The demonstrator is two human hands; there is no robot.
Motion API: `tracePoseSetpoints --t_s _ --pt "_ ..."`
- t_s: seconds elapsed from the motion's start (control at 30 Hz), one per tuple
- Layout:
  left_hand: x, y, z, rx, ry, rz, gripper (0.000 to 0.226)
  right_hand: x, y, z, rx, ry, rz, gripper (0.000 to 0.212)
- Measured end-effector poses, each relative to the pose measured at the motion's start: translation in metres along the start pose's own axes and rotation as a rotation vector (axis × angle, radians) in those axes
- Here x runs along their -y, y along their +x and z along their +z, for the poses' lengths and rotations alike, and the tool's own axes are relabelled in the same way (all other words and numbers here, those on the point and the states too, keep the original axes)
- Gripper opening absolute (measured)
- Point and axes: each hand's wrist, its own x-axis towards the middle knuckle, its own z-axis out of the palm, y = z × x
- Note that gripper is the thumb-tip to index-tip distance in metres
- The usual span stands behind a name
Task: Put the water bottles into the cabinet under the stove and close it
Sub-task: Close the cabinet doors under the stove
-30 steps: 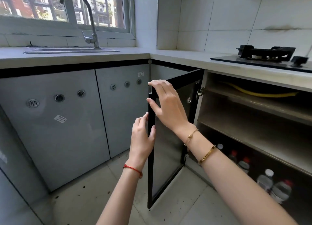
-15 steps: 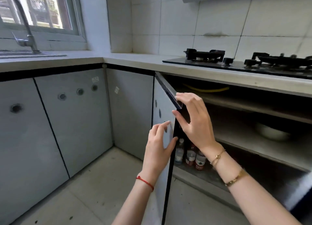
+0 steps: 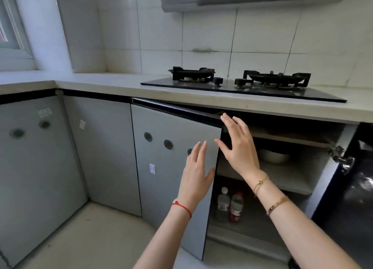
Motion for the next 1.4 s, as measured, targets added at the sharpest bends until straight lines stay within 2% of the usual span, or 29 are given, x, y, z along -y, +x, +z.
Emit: tracePoseSetpoints --t_s 0.2,0.63,0.97,1.4 --pt "0.000 0.036 0.040 0.029 0.056 0.029 0.077 -0.041 0.015 0.020 -0.034 -0.237 -0.081 0.064" --pt "0.013 0.072 0.082 0.072 0.091 0.008 0.079 -0.097 0.037 0.054 -0.093 -0.410 -0.141 0.062" --pt "0.017 0.072 0.090 0.068 0.156 -0.001 0.083 -0.103 0.038 0.058 -0.133 -0.349 -0.169 0.059" --pt "-0.010 0.044 0.059 0.052 0.039 0.028 0.069 -0.056 -0.005 -0.004 -0.192 -0.195 0.015 0.051"
